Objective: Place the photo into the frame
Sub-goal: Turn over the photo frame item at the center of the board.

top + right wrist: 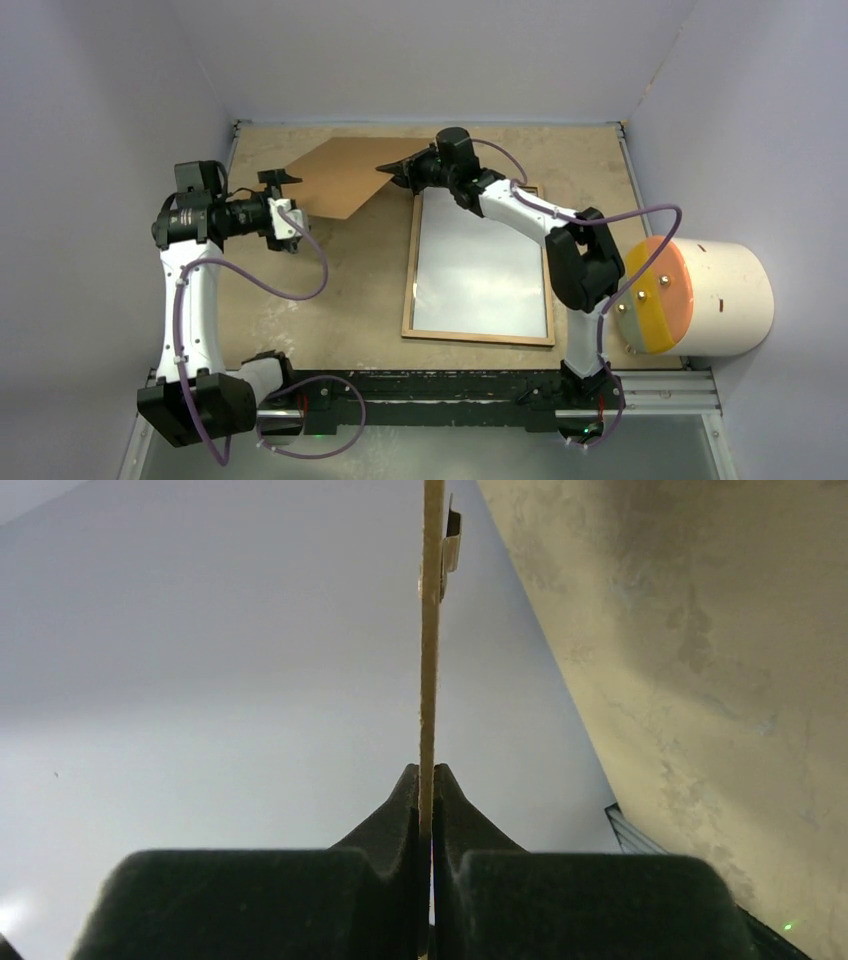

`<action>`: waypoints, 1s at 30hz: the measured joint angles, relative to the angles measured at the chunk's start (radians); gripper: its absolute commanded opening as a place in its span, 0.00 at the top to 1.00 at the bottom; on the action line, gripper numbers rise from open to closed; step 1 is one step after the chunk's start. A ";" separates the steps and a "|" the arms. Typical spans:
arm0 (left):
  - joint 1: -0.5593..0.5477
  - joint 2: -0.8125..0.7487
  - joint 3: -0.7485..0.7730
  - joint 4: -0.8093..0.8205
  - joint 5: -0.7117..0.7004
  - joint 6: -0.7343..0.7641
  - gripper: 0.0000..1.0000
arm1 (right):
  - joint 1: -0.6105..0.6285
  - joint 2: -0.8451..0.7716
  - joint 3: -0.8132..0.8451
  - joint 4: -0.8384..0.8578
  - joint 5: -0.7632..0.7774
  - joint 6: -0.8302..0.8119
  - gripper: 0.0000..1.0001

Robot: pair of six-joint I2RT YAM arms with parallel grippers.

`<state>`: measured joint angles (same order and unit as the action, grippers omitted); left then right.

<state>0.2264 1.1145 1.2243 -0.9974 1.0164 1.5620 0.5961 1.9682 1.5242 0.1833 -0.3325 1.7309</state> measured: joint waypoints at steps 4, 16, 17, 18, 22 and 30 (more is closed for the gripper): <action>-0.005 0.032 0.015 -0.017 -0.008 0.038 0.19 | 0.014 0.000 0.000 0.018 -0.001 0.024 1.00; -0.025 -0.016 -0.085 0.253 -0.080 -0.060 0.98 | 0.057 0.000 -0.052 0.131 -0.001 0.109 0.67; -0.025 -0.013 -0.085 0.274 -0.080 -0.063 1.00 | 0.058 0.000 -0.058 0.140 -0.005 0.116 0.61; -0.025 -0.011 -0.085 0.285 -0.085 -0.073 1.00 | 0.060 0.000 -0.062 0.150 -0.018 0.118 0.56; -0.031 0.008 -0.087 0.332 -0.099 -0.096 1.00 | 0.063 -0.006 -0.085 0.231 -0.080 0.106 0.42; -0.048 0.067 -0.031 0.296 -0.087 -0.113 1.00 | -0.002 -0.108 -0.215 0.225 -0.203 -0.216 0.03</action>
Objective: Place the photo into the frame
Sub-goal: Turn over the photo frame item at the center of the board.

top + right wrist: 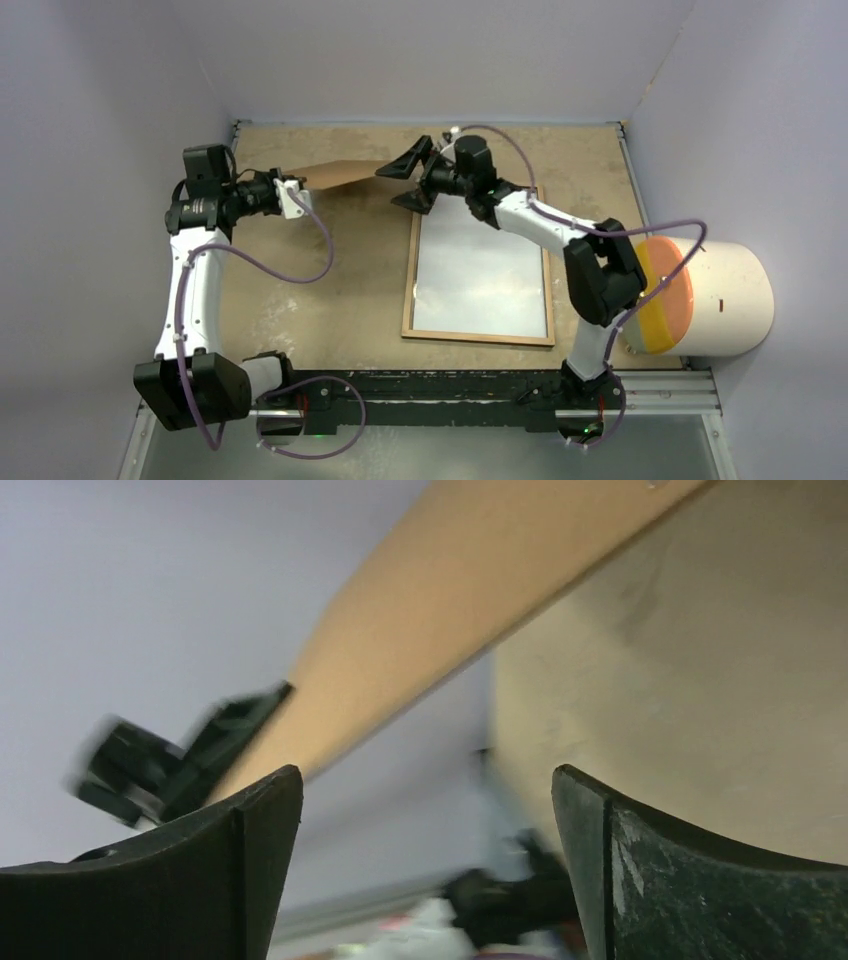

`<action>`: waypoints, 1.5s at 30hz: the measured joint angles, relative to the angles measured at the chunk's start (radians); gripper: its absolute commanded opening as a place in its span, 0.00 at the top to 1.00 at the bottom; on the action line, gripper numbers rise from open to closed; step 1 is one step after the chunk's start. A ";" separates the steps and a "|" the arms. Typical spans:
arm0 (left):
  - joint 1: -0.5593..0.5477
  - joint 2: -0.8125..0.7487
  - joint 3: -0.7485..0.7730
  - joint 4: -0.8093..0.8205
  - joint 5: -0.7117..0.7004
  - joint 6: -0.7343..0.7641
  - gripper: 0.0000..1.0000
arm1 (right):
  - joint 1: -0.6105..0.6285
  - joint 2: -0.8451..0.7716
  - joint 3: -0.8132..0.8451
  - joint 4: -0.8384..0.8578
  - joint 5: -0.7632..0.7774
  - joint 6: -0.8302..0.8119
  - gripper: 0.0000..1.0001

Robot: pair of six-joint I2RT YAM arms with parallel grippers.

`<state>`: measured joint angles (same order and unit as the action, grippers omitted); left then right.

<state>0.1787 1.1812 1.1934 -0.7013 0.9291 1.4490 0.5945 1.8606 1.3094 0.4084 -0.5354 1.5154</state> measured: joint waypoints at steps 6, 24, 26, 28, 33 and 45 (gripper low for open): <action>0.010 0.057 0.159 -0.127 -0.006 0.081 1.00 | -0.044 -0.215 0.078 -0.263 -0.011 -0.706 0.01; 0.010 0.054 0.219 -0.426 0.010 0.305 1.00 | 0.115 -0.314 -0.066 -0.306 -0.061 -1.996 0.02; 0.010 0.053 0.219 -0.449 0.009 0.329 1.00 | 0.132 -0.295 -0.059 -0.304 -0.027 -2.046 0.03; 0.010 0.053 0.219 -0.468 0.009 0.355 1.00 | 0.142 -0.279 -0.046 -0.296 0.004 -2.079 0.04; 0.010 0.053 0.231 -0.507 0.010 0.402 1.00 | 0.168 -0.245 0.001 -0.254 0.076 -2.136 0.09; 0.009 0.053 0.232 -0.518 0.009 0.425 1.00 | 0.235 -0.095 0.128 -0.238 0.160 -2.187 0.57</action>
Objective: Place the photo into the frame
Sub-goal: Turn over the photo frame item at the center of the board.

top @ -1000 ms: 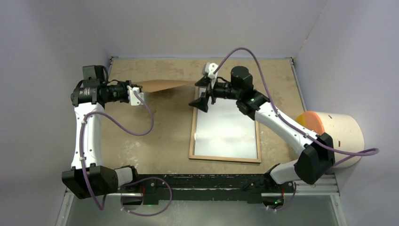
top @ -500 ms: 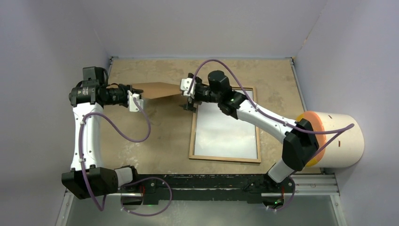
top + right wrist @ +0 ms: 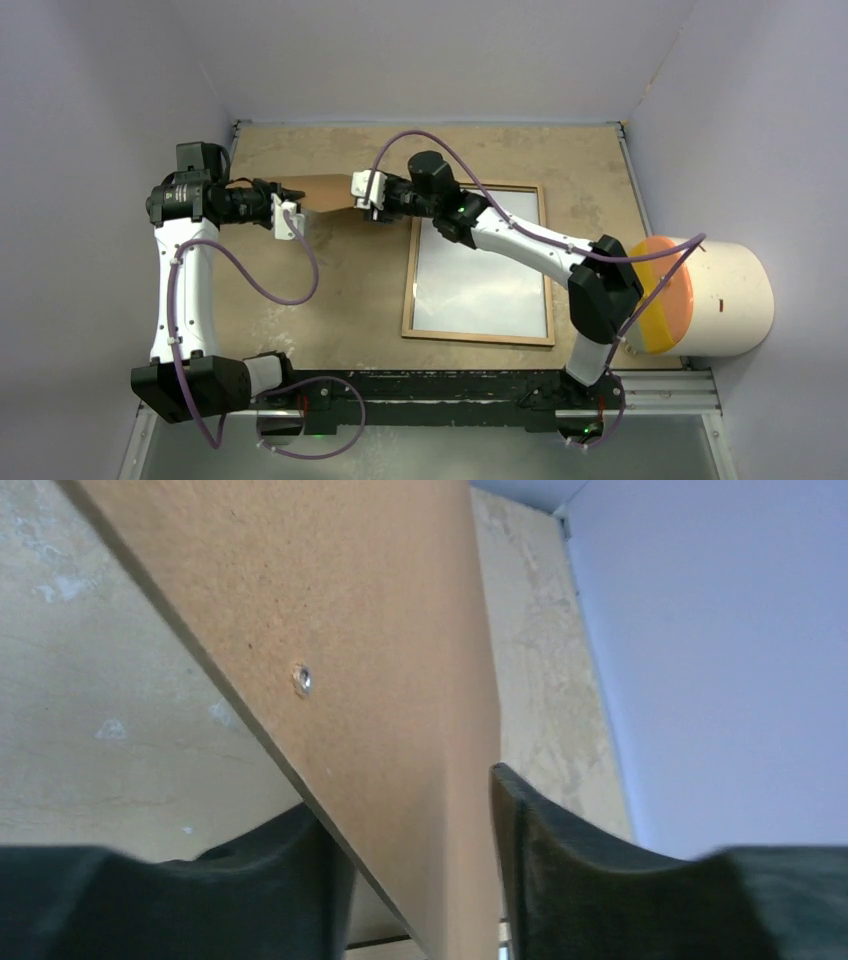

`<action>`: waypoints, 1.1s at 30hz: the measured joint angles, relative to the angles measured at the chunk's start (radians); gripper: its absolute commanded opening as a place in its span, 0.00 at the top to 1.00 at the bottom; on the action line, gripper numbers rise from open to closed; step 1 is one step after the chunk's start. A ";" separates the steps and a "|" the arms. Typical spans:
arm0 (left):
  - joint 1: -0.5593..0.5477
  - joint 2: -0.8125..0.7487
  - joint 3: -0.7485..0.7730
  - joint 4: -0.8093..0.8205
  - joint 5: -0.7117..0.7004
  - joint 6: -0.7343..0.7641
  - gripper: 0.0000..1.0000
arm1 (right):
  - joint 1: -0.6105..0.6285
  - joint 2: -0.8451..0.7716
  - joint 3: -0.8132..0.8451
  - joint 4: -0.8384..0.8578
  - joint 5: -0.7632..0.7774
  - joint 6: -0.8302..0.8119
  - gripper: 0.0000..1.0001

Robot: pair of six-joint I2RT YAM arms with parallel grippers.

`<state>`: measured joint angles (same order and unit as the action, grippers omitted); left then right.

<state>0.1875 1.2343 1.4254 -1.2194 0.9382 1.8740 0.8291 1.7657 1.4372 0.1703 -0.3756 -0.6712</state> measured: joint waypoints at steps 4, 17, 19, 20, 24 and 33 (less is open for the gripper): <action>0.000 0.000 0.000 0.006 0.001 -0.006 1.00 | 0.014 0.025 0.000 0.003 0.038 -0.006 0.92; -0.007 -0.111 -0.208 0.958 -0.058 -0.804 0.13 | 0.013 0.058 0.096 0.101 0.207 0.287 1.00; -0.006 -0.087 -0.201 1.107 -0.144 -0.983 0.12 | 0.001 0.076 0.130 0.103 0.208 0.385 1.00; -0.006 -0.072 -0.189 1.150 -0.191 -1.059 0.11 | -0.011 0.084 0.148 0.105 0.206 0.443 1.00; -0.006 0.003 -0.095 1.174 -0.346 -1.249 0.09 | -0.098 0.106 0.213 0.101 0.156 0.692 1.00; -0.005 0.061 -0.053 0.948 -0.588 -1.350 0.06 | -0.351 0.178 0.378 0.034 -0.110 1.261 1.00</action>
<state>0.1829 1.2949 1.3720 -0.2714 0.3500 0.5236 0.4782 1.9434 1.8156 0.2039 -0.4858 0.5900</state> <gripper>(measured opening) 0.931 0.022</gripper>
